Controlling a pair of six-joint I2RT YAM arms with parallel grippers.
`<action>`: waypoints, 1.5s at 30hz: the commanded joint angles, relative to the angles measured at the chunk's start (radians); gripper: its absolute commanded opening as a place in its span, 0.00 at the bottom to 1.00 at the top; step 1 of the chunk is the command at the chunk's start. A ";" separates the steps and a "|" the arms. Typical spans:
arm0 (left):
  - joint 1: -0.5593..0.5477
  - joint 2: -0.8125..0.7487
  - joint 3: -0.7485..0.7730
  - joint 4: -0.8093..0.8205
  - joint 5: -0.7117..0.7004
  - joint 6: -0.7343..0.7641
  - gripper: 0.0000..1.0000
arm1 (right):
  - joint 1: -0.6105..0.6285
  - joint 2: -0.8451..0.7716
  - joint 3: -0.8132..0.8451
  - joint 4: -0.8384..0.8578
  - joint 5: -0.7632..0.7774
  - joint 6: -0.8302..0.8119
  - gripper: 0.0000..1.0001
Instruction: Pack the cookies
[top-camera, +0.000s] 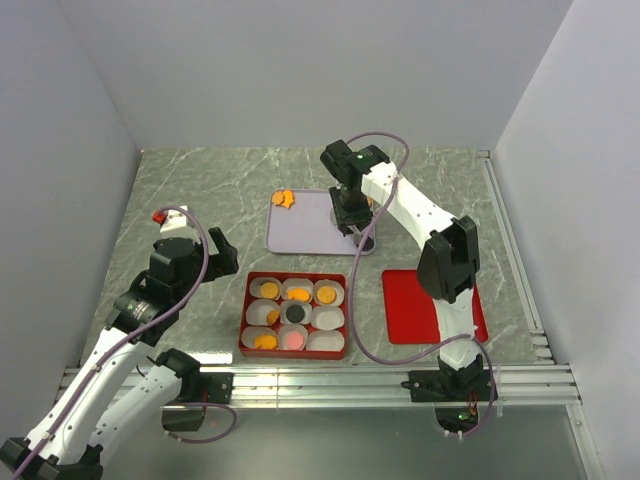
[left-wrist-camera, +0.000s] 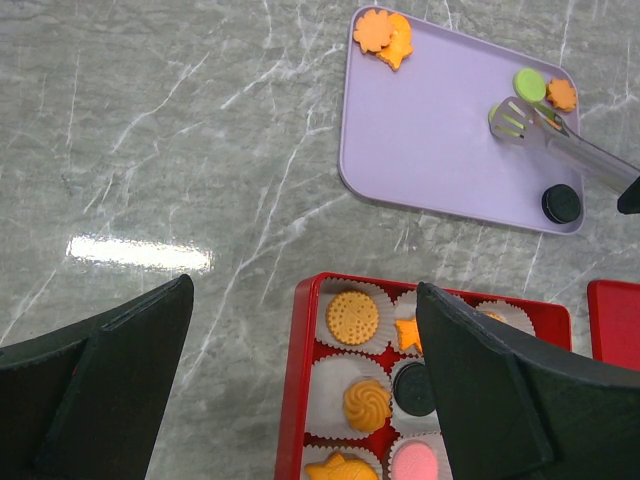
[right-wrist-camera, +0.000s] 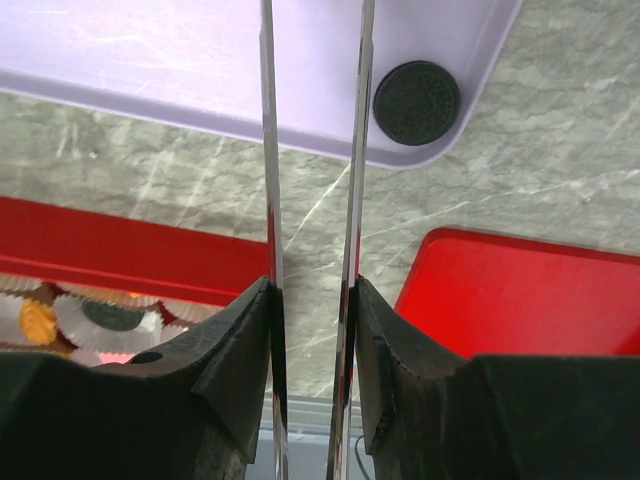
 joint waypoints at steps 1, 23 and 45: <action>-0.001 -0.004 0.013 0.015 -0.010 0.003 0.99 | -0.004 -0.090 0.014 0.003 -0.035 0.008 0.29; -0.003 -0.029 0.012 0.013 -0.021 0.002 0.99 | 0.000 -0.461 -0.187 0.020 -0.256 0.012 0.28; -0.001 -0.021 0.010 0.024 0.011 0.014 0.99 | 0.206 -0.963 -0.764 0.049 -0.388 0.000 0.29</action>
